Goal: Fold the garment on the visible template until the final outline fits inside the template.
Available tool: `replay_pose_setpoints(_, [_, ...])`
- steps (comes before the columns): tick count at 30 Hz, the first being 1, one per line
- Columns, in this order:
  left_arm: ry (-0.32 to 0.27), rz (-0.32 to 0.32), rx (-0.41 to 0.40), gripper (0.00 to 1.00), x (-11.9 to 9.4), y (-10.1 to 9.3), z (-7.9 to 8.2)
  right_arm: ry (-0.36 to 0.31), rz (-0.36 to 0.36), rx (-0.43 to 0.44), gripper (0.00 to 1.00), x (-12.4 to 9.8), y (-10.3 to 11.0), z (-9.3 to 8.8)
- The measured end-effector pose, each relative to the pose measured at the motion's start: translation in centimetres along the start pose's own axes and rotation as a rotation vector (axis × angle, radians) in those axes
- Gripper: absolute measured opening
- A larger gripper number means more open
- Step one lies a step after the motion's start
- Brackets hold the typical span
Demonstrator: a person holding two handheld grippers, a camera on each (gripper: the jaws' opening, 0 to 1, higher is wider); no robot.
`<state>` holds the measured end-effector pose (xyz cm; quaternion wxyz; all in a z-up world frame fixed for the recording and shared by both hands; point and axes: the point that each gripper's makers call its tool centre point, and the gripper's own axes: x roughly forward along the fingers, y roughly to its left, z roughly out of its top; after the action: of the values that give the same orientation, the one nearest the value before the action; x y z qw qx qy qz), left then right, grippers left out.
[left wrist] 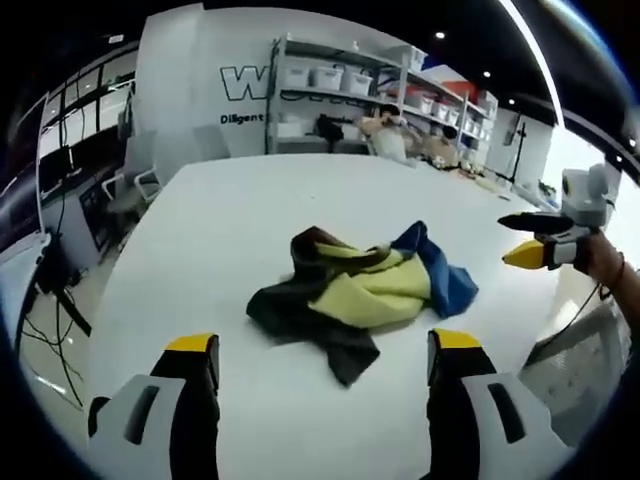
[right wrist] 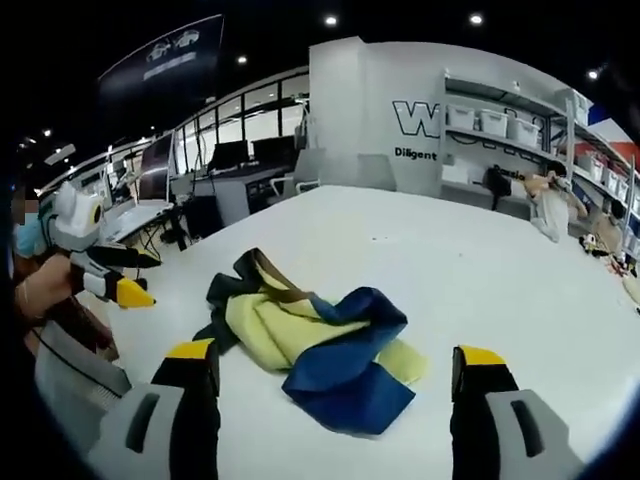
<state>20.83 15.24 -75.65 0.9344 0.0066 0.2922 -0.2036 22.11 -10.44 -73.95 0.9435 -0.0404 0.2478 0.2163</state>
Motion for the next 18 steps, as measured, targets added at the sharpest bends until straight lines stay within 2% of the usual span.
replay_pose_setpoints(3, [0.0, 0.004, 0.0, 0.81, 0.4, 0.4, 0.5, 0.014, 0.016, 0.035, 0.94, 0.8, -0.1, -0.1])
replay_pose_setpoints(8, [0.013, 0.01, 0.019, 0.79, 2.0, 1.6, 1.0, 0.037, 0.02, 0.036, 0.91, 2.3, -0.6, -0.1])
replay_pose_setpoints(12, [0.041, -0.017, 0.009, 0.77, 3.2, 2.2, 0.8, 0.051, 0.037, 0.1, 0.85, 3.8, -1.0, -0.4])
replay_pose_setpoints(18, [0.062, -0.007, 0.013, 0.75, 4.8, 3.8, 0.5, 0.074, 0.021, 0.122, 0.81, 5.3, -1.9, -1.2])
